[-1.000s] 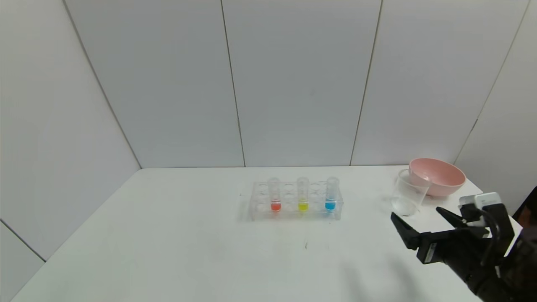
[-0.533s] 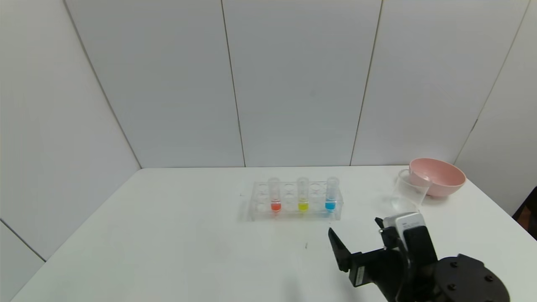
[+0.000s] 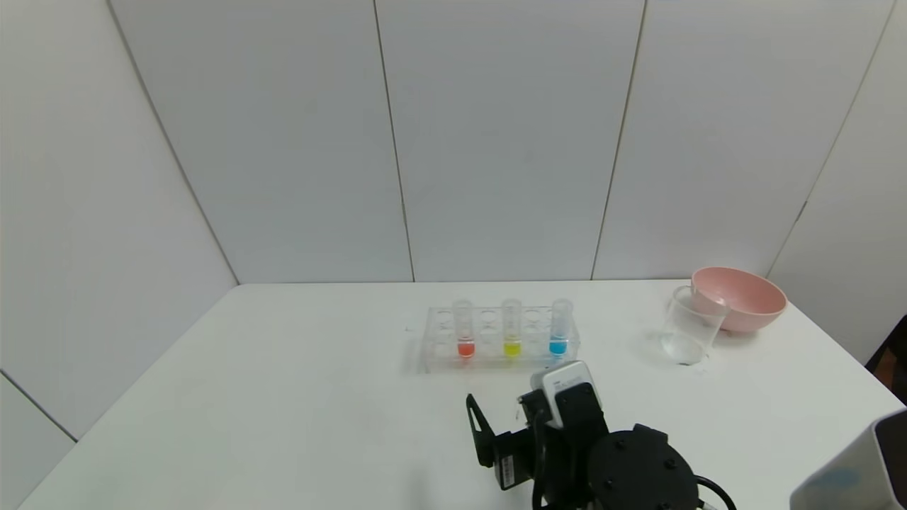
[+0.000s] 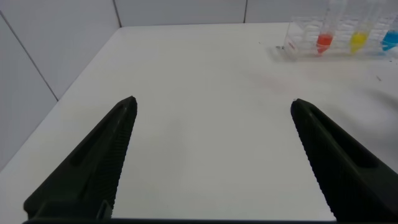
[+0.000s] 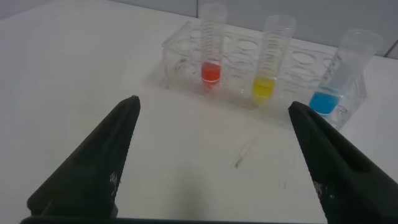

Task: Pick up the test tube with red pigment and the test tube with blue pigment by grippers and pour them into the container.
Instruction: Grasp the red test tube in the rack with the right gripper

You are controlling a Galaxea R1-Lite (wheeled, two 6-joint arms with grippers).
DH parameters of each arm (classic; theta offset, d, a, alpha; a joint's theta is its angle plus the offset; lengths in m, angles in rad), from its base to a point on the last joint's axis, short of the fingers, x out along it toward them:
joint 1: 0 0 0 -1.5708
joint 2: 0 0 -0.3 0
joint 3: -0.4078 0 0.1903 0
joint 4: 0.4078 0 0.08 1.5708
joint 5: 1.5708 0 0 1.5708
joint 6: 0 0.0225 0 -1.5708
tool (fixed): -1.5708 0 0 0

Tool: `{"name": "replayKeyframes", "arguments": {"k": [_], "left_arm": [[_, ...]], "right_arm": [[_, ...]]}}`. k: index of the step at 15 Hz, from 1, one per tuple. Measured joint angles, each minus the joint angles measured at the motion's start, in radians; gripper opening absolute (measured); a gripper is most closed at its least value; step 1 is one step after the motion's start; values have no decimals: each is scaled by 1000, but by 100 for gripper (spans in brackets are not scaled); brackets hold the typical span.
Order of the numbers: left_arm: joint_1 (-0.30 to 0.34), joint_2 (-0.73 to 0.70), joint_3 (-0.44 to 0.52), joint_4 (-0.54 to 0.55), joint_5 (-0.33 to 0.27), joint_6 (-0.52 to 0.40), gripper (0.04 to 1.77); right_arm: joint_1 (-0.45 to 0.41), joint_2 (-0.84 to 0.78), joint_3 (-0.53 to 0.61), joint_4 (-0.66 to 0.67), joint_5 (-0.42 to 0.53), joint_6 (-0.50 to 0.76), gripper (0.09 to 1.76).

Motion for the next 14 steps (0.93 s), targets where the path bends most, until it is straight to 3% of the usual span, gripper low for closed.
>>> {"name": "replayKeyframes", "arguments": {"k": [5,14], "left_arm": [[0,0,0,0,0,0,176],[0,0,0,0,0,0,176]], "right_arm": [[0,83,-212,125,32,-1,171],[-123,225,-498,275,133,-1,171]]}}
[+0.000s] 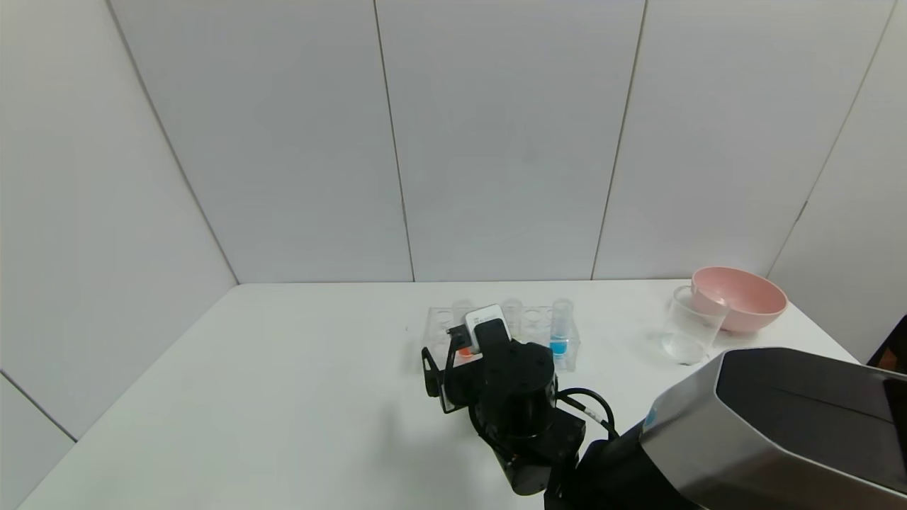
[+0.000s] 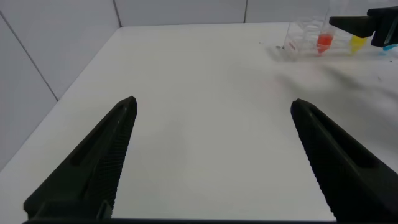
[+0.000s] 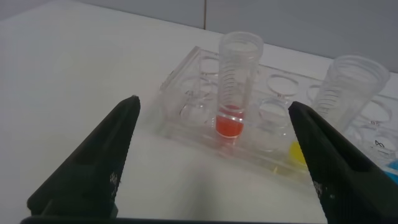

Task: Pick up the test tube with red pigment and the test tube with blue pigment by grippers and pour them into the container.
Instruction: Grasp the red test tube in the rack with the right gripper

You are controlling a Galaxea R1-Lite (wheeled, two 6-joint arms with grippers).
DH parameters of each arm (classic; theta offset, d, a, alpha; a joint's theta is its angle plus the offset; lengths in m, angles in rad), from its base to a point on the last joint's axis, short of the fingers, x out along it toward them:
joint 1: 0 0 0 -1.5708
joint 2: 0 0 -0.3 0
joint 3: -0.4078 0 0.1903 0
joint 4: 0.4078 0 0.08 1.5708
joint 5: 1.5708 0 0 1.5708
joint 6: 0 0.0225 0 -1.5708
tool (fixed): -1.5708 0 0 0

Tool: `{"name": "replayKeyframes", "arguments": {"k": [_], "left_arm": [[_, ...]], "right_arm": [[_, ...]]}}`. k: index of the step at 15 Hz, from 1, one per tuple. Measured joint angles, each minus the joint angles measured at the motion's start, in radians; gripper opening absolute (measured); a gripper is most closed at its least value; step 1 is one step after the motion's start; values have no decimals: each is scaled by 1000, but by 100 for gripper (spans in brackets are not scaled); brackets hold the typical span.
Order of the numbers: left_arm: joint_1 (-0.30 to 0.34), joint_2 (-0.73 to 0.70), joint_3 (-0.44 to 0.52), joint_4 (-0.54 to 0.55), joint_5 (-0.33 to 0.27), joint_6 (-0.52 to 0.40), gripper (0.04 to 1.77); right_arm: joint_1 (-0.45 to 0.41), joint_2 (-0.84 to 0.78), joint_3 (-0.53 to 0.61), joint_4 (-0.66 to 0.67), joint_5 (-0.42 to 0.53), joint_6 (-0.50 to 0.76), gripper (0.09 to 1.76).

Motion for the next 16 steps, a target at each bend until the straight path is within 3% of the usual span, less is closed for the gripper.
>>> {"name": "replayKeyframes", "arguments": {"k": [15,16], "left_arm": [[0,0,0,0,0,0,176],[0,0,0,0,0,0,176]], "right_arm": [[-61,128,-187,1,44,-29,171],[-63,130,-188,1,44,-30,154]]}}
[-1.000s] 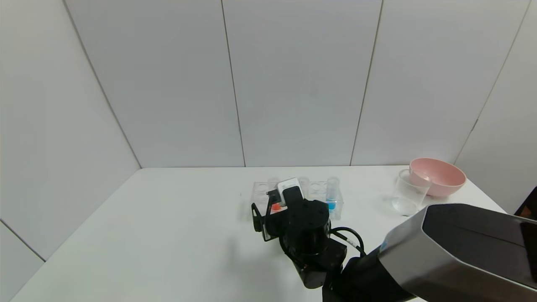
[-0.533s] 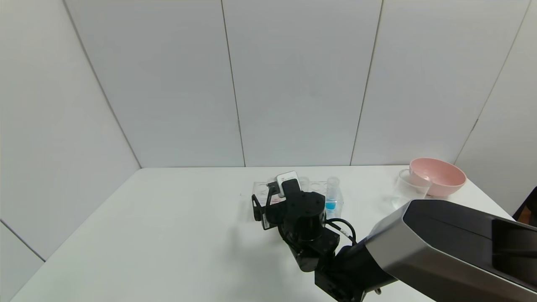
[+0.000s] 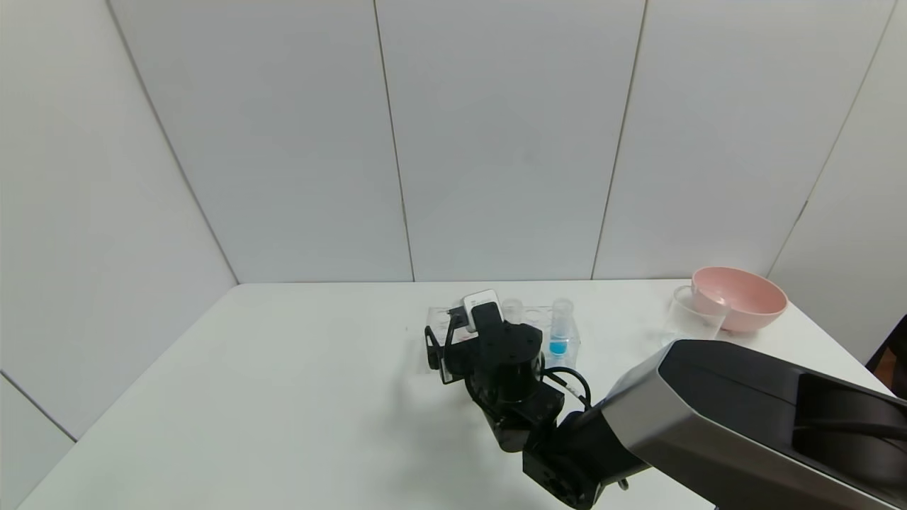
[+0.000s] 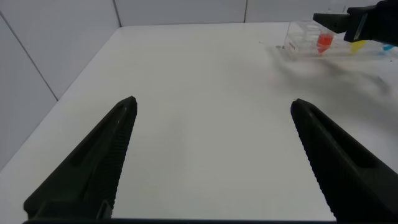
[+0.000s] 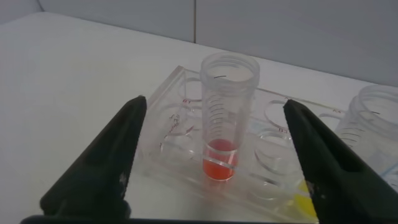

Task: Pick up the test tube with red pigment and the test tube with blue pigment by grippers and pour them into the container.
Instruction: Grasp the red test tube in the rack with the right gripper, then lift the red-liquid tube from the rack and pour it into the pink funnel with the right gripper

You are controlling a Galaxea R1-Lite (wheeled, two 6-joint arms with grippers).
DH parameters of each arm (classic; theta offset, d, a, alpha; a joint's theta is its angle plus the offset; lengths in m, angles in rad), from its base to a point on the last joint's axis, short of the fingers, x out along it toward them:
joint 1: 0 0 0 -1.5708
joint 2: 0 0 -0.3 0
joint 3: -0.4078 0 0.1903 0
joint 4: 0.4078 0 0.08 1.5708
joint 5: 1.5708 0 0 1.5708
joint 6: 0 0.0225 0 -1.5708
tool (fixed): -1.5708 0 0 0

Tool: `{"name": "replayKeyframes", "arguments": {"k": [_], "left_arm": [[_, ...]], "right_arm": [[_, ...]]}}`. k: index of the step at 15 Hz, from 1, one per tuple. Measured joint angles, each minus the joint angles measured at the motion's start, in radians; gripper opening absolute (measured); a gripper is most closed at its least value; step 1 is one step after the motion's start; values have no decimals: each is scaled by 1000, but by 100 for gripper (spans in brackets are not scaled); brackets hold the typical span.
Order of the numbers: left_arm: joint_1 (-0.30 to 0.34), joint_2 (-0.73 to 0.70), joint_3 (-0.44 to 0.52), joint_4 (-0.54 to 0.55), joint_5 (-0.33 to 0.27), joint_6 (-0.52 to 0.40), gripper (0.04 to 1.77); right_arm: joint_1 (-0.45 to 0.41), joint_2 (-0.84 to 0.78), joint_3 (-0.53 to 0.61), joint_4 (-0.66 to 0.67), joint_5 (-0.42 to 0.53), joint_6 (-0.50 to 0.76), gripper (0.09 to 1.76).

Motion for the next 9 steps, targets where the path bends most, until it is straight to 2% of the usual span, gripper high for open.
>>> {"name": "replayKeyframes", "arguments": {"k": [2,6,7,8,9], "left_arm": [[0,0,0,0,0,0,176],[0,0,0,0,0,0,176],[0,0,0,0,0,0,176],[0,0,0,0,0,0,176],[0,0,0,0,0,0,176]], "right_arm": [[-1,0,0,0,0,0,120],[-2,-5,6,-6,-1,0,77],[-3,-7,8,-6,-3,0,57],[-3,-9,10,-7,-2,0,50],[-2,-10,11,-8,-2,0,50]]}}
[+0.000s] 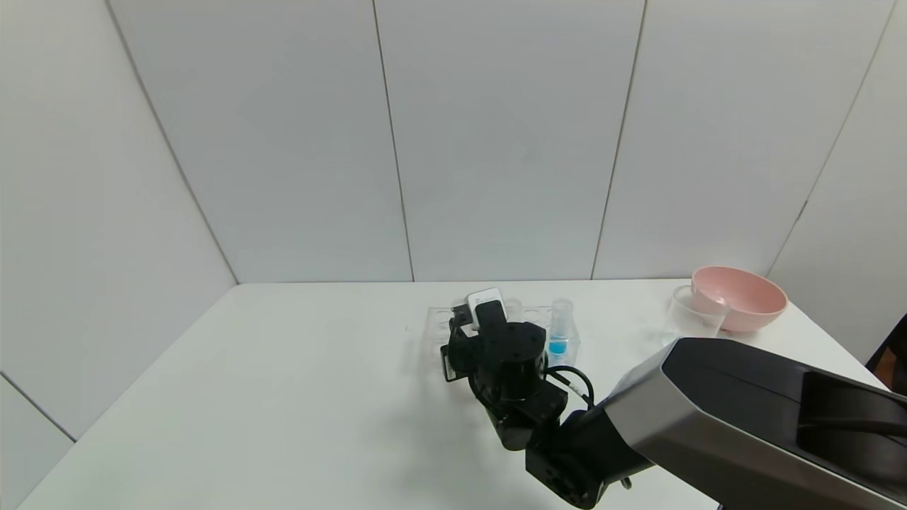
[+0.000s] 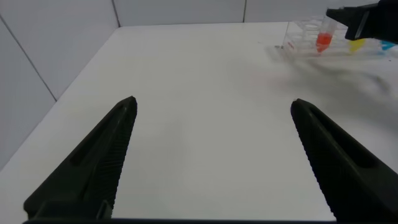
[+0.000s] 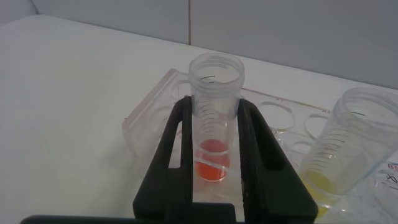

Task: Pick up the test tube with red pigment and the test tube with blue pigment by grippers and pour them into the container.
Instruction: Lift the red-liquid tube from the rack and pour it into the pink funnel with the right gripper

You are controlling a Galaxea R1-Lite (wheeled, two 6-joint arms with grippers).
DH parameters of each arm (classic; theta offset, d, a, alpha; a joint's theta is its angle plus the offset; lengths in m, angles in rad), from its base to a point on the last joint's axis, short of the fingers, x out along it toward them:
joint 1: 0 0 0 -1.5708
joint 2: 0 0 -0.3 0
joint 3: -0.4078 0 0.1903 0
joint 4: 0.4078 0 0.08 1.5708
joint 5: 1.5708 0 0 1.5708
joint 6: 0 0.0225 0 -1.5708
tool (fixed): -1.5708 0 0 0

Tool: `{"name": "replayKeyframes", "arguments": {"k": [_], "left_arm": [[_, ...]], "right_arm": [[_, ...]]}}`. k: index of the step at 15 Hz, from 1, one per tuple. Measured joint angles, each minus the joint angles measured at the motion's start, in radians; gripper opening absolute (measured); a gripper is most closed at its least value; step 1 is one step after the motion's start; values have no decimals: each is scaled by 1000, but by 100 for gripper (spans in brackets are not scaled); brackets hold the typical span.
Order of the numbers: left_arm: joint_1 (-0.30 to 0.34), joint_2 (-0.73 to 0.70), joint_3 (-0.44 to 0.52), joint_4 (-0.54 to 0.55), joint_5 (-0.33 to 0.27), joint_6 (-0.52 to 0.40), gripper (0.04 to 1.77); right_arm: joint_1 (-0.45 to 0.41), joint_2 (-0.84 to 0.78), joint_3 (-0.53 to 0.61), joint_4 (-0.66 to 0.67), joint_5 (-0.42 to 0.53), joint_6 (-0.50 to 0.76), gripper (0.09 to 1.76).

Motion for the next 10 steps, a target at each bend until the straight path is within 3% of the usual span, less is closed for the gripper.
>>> {"name": "replayKeyframes", "arguments": {"k": [10], "left_arm": [[0,0,0,0,0,0,176]], "right_arm": [[7,-65,-4,8,1,-21,50]]}}
